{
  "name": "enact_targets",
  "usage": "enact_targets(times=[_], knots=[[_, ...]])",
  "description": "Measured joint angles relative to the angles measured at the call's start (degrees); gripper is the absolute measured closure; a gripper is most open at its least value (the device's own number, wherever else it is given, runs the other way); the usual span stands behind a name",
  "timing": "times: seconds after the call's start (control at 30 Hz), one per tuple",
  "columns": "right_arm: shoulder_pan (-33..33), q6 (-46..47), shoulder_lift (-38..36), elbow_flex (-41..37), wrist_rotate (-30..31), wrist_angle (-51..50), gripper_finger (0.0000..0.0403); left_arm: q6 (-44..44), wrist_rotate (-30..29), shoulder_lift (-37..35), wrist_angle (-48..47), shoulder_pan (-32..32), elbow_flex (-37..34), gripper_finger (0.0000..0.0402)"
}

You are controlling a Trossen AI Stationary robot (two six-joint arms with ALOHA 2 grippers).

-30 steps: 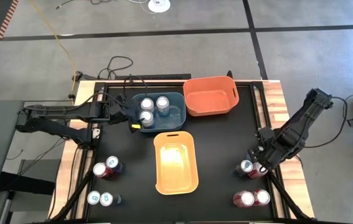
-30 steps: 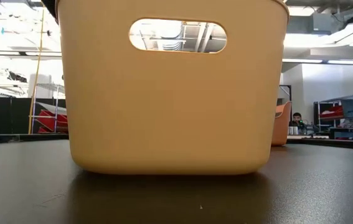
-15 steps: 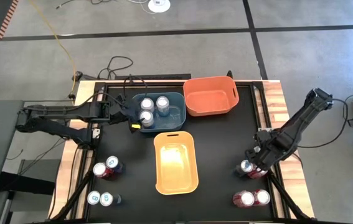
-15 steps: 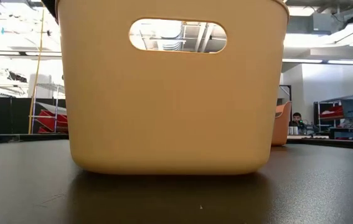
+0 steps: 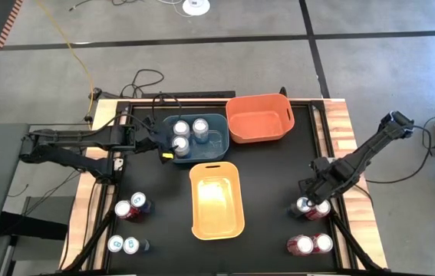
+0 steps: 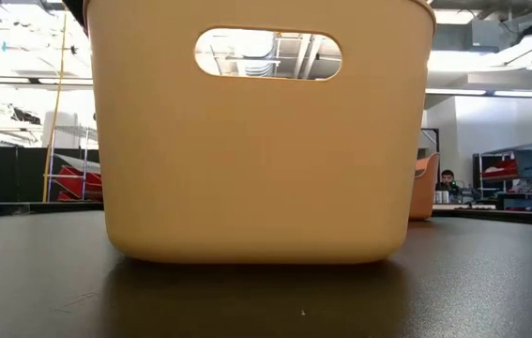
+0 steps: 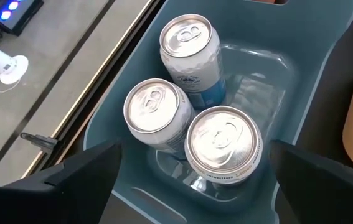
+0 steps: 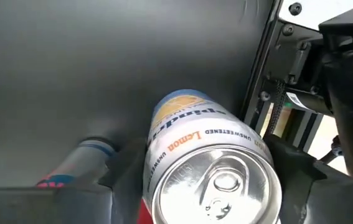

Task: Sort soda cans
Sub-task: Put the blue-white soda can into the blue bin

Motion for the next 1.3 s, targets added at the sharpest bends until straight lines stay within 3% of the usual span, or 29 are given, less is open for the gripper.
enact_targets(times=[0.27, 0.53, 0.73, 0.93, 1.3], knots=[[-2.3, -3.1, 0.1, 3.0, 0.3, -0.7, 0.0138, 0.3, 0.0, 0.0, -0.4, 0.0, 0.0, 0.0003], [-10.8, -12.8, 1.5, 12.6, 4.3, -8.5, 0.0138, 0.7, -0.1, 0.0, -0.5, 0.0, 0.0, 0.0003], [-20.4, -27.6, 5.4, 22.2, 9.0, -8.6, 0.0138, -1.7, 0.0, 0.0, -5.2, 0.0, 2.0, 0.0003], [-30.6, -46.5, 14.3, 33.7, 11.8, -7.1, 0.0139, -5.3, -0.1, 0.0, -13.5, 0.0, 7.3, 0.0003], [-43.8, -81.5, 35.3, 56.8, 10.3, 8.2, 0.0139, -8.8, 0.3, 0.0, -19.9, -1.5, 10.0, 0.0003]])
